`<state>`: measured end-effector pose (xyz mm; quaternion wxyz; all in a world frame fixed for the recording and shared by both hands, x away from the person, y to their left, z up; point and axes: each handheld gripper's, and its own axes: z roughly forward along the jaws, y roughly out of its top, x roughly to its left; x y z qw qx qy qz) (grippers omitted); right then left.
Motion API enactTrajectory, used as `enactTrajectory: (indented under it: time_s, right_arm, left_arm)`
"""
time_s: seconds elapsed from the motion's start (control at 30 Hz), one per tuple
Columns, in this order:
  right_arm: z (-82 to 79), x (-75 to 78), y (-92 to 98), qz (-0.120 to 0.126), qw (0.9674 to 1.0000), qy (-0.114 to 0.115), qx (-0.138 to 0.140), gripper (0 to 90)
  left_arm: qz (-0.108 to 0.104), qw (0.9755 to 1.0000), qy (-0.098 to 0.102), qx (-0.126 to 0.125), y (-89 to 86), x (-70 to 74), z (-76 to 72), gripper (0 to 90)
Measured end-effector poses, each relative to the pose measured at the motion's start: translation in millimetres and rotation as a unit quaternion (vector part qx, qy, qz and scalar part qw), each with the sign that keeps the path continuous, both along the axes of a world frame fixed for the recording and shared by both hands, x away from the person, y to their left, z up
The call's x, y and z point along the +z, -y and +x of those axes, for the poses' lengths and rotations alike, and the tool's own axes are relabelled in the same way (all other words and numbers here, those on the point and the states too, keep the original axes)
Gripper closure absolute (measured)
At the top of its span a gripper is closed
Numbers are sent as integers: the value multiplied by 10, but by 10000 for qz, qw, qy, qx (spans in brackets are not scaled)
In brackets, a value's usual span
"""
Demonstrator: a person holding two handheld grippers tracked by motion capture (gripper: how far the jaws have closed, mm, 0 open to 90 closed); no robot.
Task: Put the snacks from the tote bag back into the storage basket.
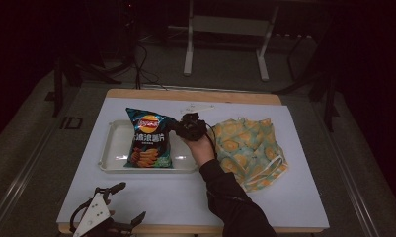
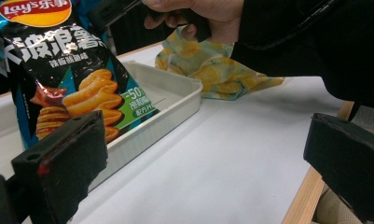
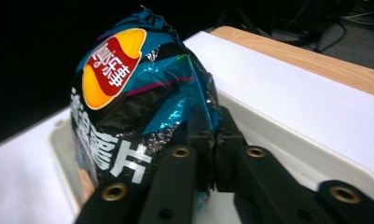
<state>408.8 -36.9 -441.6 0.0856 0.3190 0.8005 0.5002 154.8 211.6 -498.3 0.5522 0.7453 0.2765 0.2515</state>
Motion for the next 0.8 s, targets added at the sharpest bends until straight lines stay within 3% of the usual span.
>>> enactTrajectory:
  time_s: [0.3,0.43,0.63,0.7,0.8]
  right_arm:
    - [10,103,73,-133,9998,89,-127,624]
    - [-19,160,115,-216,9995,178,-131,502]
    - [-36,255,225,-151,9996,205,-137,388]
    - [-40,319,287,-86,9998,162,-48,303]
    - [-53,377,345,-64,9999,154,30,243]
  left_arm:
    - [2,10000,-2,2,3,0,5,2]
    - [10,10000,-3,13,1,-1,9,1]
    - [1,10000,-10,23,4,-1,9,1]
    - [13,10000,-11,26,3,-1,11,1]
    - [8,10000,-25,37,4,-2,14,1]
